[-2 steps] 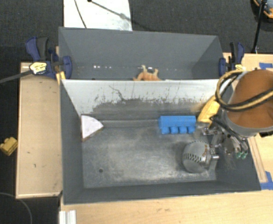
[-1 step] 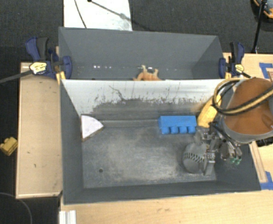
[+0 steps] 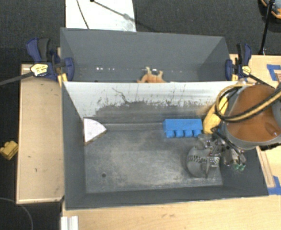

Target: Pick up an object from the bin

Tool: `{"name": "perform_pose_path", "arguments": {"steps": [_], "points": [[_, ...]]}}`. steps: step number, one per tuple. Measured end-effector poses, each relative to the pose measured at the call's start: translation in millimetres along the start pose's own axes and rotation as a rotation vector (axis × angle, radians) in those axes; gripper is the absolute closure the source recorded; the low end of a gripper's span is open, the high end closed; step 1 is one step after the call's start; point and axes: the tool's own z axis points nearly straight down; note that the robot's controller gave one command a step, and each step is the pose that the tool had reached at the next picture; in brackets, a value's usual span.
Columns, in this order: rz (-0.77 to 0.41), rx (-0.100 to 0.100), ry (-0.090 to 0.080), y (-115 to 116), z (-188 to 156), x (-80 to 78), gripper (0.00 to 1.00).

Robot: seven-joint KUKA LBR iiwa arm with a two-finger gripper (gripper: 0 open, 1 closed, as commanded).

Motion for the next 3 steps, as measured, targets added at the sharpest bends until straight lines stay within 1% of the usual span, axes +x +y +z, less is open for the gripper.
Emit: {"name": "perform_pose_path", "arguments": {"steps": [1,2,3], "points": [[-0.001,0.0,0.0,0.0,-0.2,-0.2,1.0],[0.001,-0.001,0.015,-1.1,-37.9,-1.7,1.0],[-0.014,-0.001,0.022,-1.5,-90.2,0.4,1.0]]}}
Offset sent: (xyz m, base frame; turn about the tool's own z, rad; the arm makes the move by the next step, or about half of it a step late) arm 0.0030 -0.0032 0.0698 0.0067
